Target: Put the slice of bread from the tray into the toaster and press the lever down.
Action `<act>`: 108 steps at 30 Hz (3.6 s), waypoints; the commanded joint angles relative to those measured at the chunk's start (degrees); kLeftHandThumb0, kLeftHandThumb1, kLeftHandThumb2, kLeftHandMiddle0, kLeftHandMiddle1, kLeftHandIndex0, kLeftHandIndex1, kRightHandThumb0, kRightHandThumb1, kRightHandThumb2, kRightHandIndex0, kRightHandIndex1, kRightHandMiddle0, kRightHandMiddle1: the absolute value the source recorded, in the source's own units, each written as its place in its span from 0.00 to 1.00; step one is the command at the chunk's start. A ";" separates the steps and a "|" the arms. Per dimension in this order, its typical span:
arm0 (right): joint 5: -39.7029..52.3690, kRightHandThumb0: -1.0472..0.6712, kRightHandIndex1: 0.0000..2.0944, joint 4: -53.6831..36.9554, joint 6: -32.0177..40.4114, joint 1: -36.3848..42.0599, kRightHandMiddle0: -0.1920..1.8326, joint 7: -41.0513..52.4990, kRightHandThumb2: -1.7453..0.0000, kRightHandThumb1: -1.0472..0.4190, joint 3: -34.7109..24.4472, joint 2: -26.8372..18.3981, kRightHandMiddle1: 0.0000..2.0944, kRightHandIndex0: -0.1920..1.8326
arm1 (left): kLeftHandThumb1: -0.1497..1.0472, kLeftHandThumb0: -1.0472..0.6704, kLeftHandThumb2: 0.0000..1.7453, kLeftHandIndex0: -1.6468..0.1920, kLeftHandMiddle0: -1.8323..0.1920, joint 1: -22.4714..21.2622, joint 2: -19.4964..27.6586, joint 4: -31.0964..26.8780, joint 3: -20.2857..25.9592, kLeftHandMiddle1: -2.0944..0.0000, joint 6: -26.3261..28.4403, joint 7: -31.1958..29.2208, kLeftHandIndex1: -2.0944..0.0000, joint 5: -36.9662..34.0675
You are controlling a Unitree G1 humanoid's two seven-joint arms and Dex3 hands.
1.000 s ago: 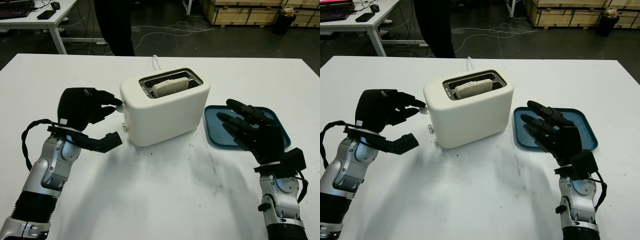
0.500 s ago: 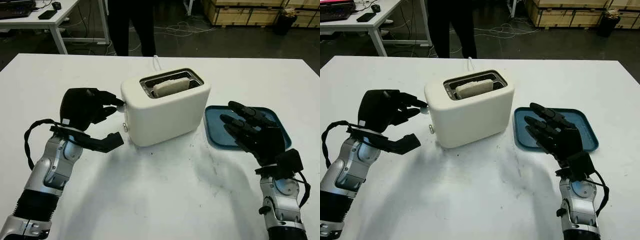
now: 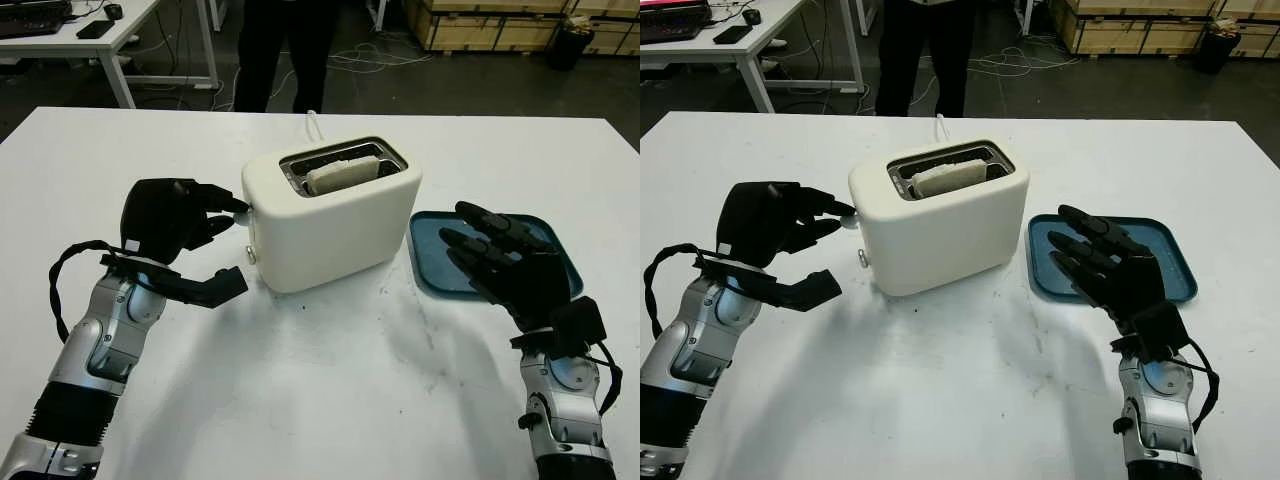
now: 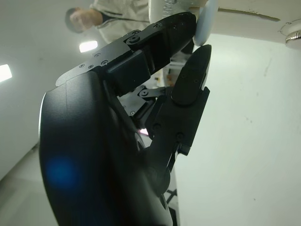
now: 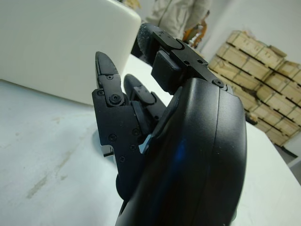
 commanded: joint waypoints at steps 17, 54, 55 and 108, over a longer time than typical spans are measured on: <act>2.16 0.46 0.00 -2.36 1.15 1.54 0.46 1.16 0.95 0.09 -0.87 -0.22 0.00 0.50 | 0.76 0.54 0.00 0.19 0.41 -0.71 -3.18 14.22 -16.50 0.50 5.64 -9.62 1.00 3.84; 1.74 0.45 0.00 -5.39 1.29 4.36 0.47 1.08 0.94 0.09 -1.20 -0.67 0.00 0.50 | 0.76 0.45 0.00 0.16 0.35 -3.66 4.47 -1.09 -17.53 0.64 3.04 -21.88 1.00 1.20; 1.84 0.46 0.00 -6.07 1.48 5.00 0.47 1.15 0.94 0.09 -1.31 -0.74 0.00 0.50 | 0.76 0.47 0.00 0.17 0.36 -2.49 3.26 -1.93 -17.33 0.61 3.19 -20.97 1.00 0.13; 0.86 0.45 0.00 -7.13 1.37 6.65 0.50 1.66 0.88 0.09 -0.47 -1.64 0.00 0.52 | 0.68 0.54 0.00 0.10 0.37 -7.79 -4.60 1.79 -25.72 0.37 15.08 -27.70 0.96 4.25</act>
